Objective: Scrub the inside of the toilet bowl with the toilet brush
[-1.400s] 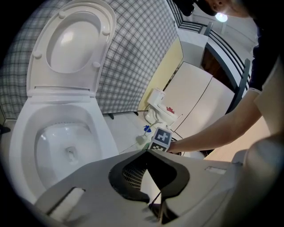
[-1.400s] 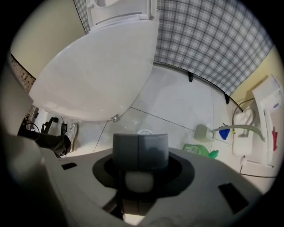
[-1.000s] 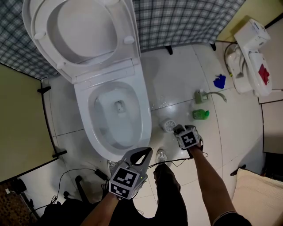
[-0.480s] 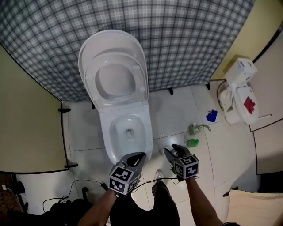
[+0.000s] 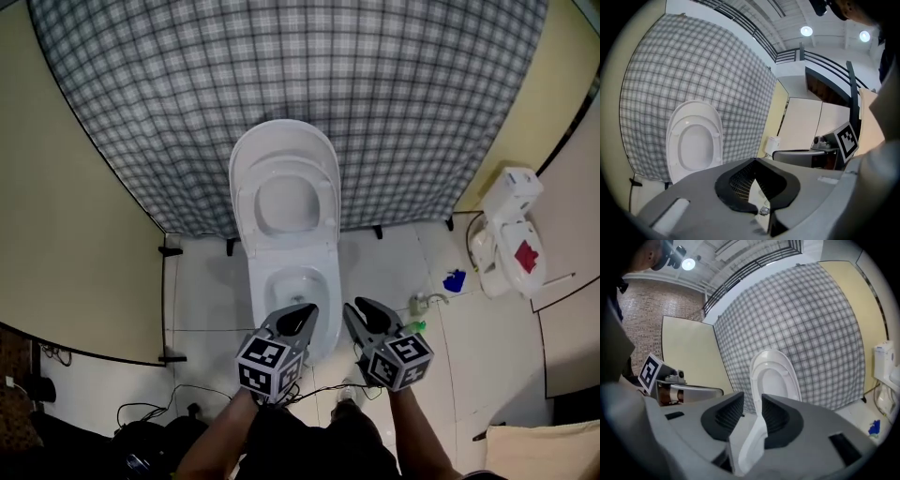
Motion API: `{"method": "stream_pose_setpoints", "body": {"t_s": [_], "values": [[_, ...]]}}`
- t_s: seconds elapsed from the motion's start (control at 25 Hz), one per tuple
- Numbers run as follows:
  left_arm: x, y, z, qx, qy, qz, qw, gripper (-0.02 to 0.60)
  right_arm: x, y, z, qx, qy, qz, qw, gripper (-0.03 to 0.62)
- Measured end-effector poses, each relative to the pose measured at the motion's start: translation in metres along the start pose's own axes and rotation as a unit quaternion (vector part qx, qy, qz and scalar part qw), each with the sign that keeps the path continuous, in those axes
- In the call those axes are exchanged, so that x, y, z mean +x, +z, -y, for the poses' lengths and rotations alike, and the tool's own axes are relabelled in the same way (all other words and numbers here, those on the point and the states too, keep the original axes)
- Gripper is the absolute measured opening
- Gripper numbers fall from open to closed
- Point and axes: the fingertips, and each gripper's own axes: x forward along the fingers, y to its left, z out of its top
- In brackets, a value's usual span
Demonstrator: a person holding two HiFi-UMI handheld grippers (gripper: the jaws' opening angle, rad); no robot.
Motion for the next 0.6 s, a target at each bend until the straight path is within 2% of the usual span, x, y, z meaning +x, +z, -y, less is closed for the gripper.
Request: {"method": "stream_pose_setpoints", "body": {"t_s": [0.2, 0.36, 0.48, 0.6], "values": [[-0.029, 0.043, -0.006, 0.020, 0.016, 0.043, 0.9987, 0.009, -0.011, 0.065, -0.040, -0.015, 0.042, 0.077, 0.996, 0.109], [-0.052, 0.066, -0.006, 0.029, 0.017, 0.075, 0.9967, 0.009, -0.014, 0.094, -0.061, -0.006, 0.060, 0.122, 0.991, 0.109], [-0.066, 0.078, -0.007, 0.043, 0.025, 0.089, 0.9948, 0.009, -0.009, 0.099, -0.070, 0.010, 0.077, 0.134, 0.988, 0.109], [-0.072, 0.085, -0.014, 0.047, 0.035, 0.098, 0.9935, 0.009, 0.000, 0.096, -0.079, -0.020, 0.084, 0.119, 0.989, 0.098]]}}
